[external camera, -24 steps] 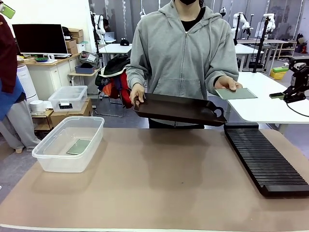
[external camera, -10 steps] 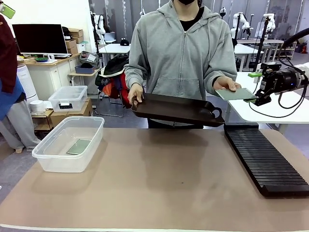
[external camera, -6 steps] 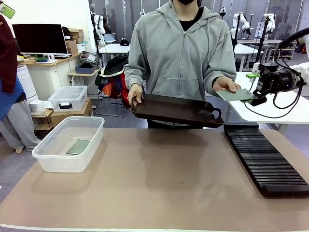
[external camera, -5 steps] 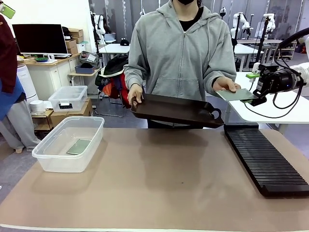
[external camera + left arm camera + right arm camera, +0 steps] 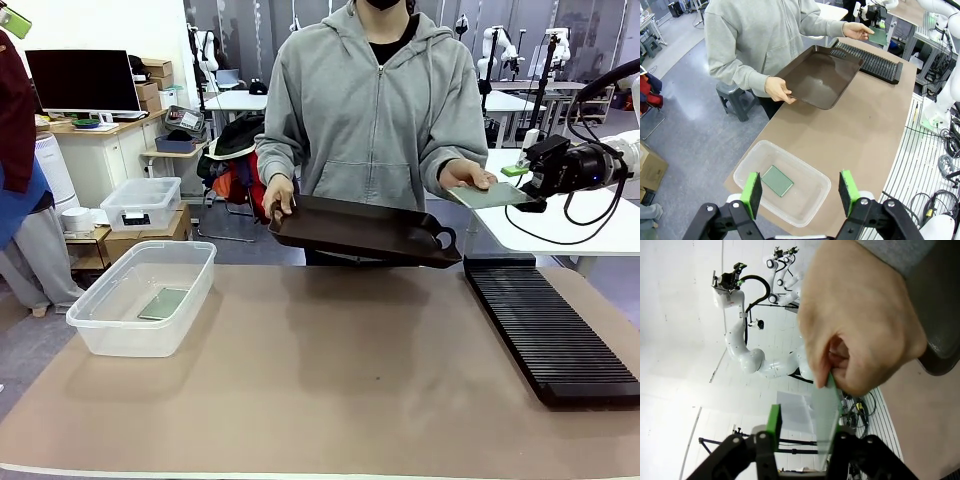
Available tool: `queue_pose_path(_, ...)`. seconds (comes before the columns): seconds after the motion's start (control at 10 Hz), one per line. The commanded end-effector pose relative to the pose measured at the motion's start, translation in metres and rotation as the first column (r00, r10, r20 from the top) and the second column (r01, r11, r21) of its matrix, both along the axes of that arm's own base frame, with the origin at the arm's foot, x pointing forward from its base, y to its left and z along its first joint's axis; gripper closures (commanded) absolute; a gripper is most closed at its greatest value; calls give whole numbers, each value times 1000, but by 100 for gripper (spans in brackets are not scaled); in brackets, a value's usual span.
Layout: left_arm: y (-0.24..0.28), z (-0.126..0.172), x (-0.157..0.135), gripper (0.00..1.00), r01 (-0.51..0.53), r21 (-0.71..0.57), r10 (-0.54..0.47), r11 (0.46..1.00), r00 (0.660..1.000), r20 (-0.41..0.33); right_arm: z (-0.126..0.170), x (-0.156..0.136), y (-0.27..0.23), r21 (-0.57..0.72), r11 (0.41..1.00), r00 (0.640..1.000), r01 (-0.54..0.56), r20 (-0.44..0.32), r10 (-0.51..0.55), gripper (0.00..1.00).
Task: Sort PCBs into racks and boxes based on the side picked up.
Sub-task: Pick up the Blank PCB handed by the Human.
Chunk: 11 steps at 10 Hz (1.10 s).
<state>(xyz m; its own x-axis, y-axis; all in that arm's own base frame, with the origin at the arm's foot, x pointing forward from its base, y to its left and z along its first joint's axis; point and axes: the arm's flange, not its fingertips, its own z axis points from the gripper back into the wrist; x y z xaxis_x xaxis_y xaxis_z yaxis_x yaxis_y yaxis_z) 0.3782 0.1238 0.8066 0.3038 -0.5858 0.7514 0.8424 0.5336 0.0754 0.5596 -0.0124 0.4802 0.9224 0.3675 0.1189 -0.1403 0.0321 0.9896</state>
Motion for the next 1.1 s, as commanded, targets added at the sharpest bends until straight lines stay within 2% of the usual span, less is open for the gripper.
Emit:
queue_pose_path(0.0,-1,-1,-1,17,-10,-3,10,1000,1000,-5,1,2,-3,13,1000,1000,-25,1,25,95)
queue_pose_path(0.1,-1,-1,-1,17,-10,-3,10,1000,1000,-5,0,2,-4,11,1000,1000,-24,-4,24,100)
queue_pose_path(0.6,-1,-1,-1,17,-10,-3,10,1000,1000,-5,-1,-1,-4,-13,998,998,-58,-41,57,100)
queue_pose_path(0.9,-1,-1,-1,17,-10,-3,10,1000,1000,-5,-3,-2,0,-25,999,996,-35,-81,33,100)
queue_pose_path(1.0,-1,-1,-1,17,-10,-3,10,1000,1000,-5,-3,-5,-1,-5,999,999,-31,-38,31,100)
